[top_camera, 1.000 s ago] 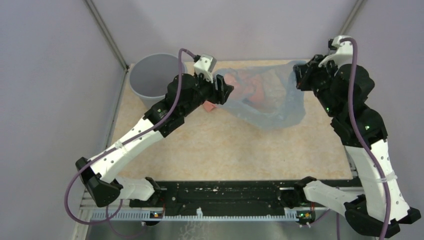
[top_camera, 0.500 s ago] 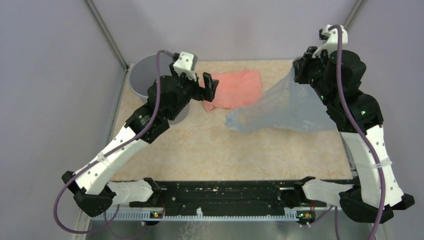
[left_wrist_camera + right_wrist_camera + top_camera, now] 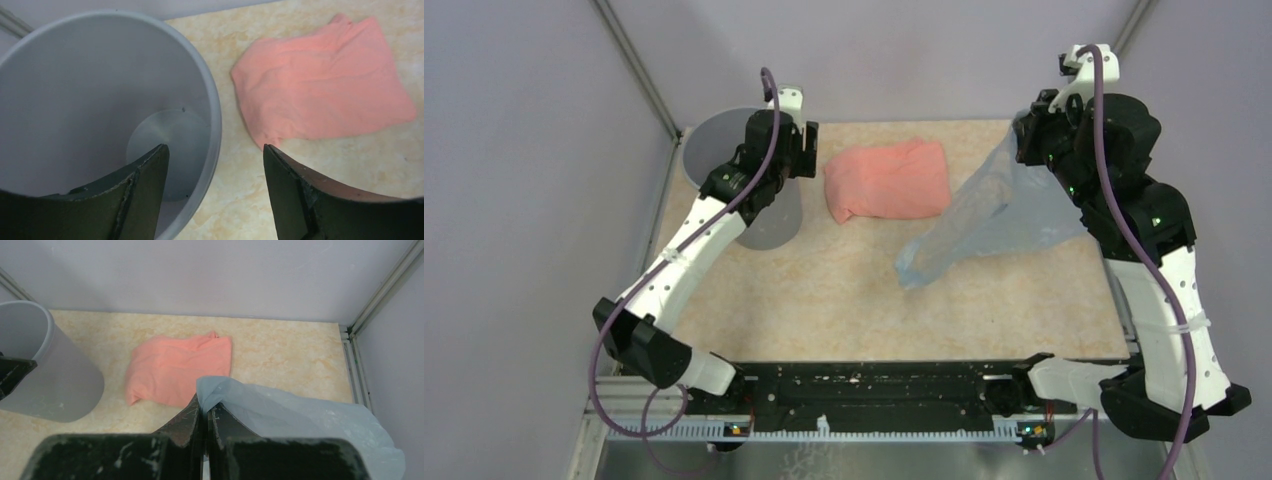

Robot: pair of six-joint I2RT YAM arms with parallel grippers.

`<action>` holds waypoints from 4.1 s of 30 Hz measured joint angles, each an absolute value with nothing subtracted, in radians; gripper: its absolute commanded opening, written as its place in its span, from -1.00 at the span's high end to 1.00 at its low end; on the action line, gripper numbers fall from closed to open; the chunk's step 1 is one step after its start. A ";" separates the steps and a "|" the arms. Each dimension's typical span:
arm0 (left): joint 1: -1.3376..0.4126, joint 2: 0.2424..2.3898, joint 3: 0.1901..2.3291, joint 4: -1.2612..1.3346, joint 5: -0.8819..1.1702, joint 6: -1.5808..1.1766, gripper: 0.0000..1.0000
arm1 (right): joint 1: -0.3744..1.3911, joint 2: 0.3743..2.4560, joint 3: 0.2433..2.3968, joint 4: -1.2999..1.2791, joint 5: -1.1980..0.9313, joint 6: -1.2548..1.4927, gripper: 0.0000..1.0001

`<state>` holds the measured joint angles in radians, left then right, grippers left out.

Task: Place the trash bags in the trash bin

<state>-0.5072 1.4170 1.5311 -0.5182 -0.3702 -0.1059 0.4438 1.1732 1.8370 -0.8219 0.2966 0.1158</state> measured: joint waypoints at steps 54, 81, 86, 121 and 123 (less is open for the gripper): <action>-0.737 1.378 1.579 -0.815 -0.047 -0.206 1.00 | 0.444 1.375 2.177 -0.742 0.676 -0.070 1.00; -1.048 1.499 1.552 -0.630 -0.044 -0.345 0.34 | 0.444 1.361 2.181 -0.591 0.879 -0.234 1.00; -1.053 1.510 1.547 -0.589 -0.015 -0.357 -0.03 | 0.444 1.346 2.182 -0.591 0.865 -0.232 1.00; -1.055 1.319 1.472 -0.210 -0.284 -0.280 0.10 | 0.444 1.253 2.261 -0.570 0.504 -0.132 1.00; -1.055 1.324 1.480 -0.195 -0.274 -0.265 0.42 | 0.444 1.246 2.260 -0.561 0.462 -0.126 1.00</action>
